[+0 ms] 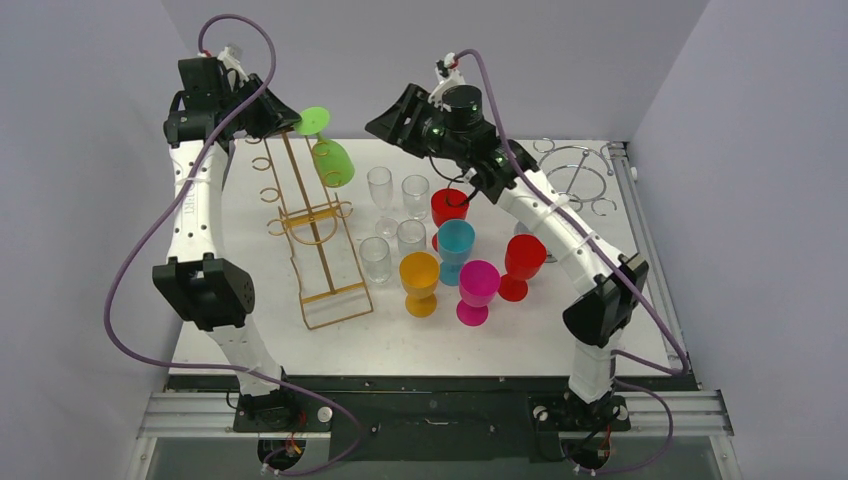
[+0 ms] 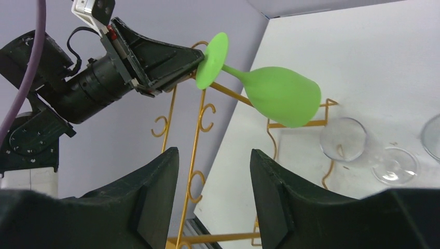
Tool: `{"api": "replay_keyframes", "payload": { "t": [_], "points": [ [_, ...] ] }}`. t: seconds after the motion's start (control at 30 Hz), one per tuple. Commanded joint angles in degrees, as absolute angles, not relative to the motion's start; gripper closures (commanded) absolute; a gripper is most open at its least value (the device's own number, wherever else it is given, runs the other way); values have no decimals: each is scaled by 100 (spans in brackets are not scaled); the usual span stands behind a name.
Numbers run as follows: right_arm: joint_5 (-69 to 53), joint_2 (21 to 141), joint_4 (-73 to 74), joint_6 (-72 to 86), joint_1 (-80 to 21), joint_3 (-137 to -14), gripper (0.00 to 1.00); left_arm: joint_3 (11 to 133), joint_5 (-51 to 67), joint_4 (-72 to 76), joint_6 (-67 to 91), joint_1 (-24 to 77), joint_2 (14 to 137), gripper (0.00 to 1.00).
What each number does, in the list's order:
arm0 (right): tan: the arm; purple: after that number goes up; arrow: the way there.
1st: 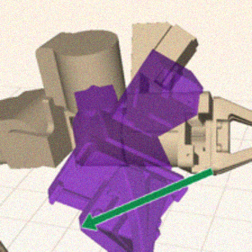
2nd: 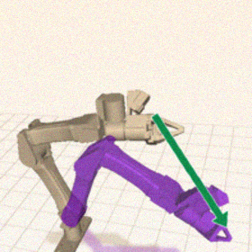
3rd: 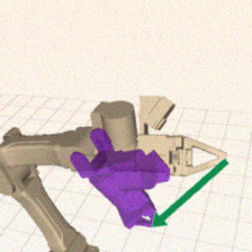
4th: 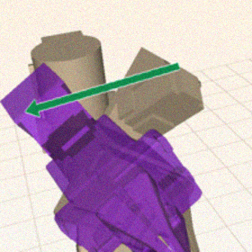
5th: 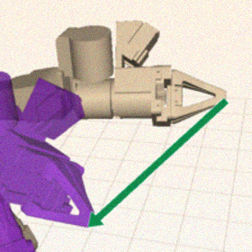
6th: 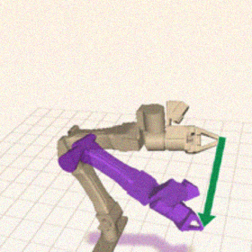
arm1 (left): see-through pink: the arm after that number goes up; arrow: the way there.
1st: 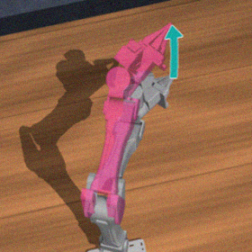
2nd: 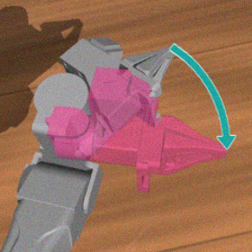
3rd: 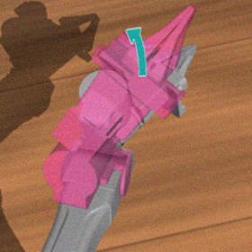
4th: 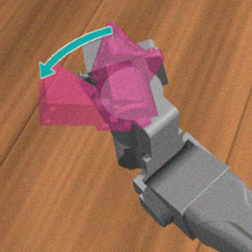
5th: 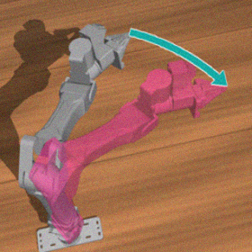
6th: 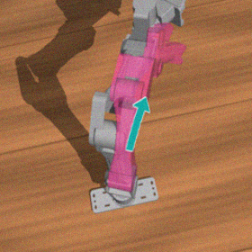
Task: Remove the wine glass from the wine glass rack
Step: Pick up the wine glass from the wine rack.
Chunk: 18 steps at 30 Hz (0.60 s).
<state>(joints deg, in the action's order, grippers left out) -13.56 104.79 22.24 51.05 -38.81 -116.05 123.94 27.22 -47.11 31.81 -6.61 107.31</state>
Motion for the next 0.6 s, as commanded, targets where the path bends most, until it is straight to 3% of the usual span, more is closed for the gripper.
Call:
{"api": "replay_keyframes", "payload": {
  "t": [0.0, 0.57],
  "points": [
    [-1314, 10937, 1397, 5386, -4030, -12220, 50, 12637, 2668, -4849, 2926, -705, 10830, 81],
    [-841, 12082, 788, 5670, -4210, -13004, 51, 12679, 2984, -4997, 2691, -473, 11070, 81]
  ]
}}
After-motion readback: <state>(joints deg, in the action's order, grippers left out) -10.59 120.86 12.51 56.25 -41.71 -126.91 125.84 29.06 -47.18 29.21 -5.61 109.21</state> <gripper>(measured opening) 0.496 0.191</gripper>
